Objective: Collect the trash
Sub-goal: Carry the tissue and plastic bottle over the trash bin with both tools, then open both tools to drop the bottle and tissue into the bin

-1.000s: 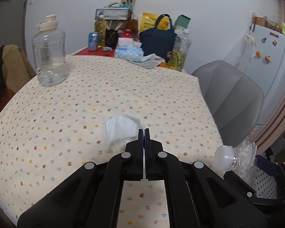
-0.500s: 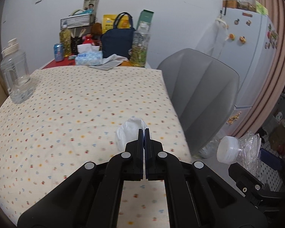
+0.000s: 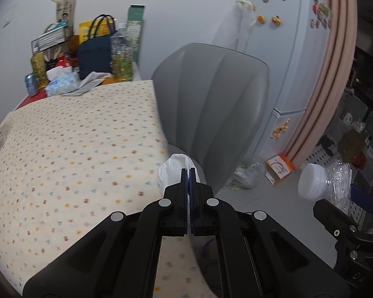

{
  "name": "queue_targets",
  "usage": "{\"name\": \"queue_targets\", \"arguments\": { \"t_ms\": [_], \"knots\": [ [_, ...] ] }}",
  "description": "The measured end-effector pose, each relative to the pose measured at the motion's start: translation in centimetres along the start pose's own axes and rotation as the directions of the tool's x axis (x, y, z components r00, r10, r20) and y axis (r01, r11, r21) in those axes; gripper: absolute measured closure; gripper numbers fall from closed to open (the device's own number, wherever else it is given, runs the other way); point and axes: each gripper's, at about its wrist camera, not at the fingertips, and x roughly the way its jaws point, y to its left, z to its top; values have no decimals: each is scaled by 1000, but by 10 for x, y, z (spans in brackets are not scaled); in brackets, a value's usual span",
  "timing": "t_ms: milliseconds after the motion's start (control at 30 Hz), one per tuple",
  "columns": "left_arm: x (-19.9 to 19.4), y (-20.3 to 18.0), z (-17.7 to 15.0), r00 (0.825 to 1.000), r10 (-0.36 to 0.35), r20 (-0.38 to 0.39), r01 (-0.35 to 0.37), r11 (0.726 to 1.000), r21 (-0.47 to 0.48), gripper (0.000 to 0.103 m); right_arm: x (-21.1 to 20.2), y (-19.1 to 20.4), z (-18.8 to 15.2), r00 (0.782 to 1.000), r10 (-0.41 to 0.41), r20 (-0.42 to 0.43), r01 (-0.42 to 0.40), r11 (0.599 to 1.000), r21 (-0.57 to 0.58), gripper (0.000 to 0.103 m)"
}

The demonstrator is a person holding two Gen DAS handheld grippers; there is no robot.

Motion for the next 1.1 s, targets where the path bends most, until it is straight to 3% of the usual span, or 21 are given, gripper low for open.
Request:
{"name": "queue_targets", "arguments": {
  "t_ms": [533,867,967,1100],
  "knots": [
    [49,-98,-9,994,-59,-94,72,987,143,101,28,-109,-22,995,-81,-66,90,984,155,24],
    [80,-118,-19,988,-45,-151,73,980,185,101,77,-143,-40,986,-54,-159,90,970,228,22],
    [87,-121,-21,986,-41,-163,73,978,194,101,82,-149,-43,986,-59,-159,97,965,243,12],
    [95,-133,-25,982,-49,-180,87,974,210,101,82,-157,-49,982,-65,-177,108,965,241,13]
  ]
}}
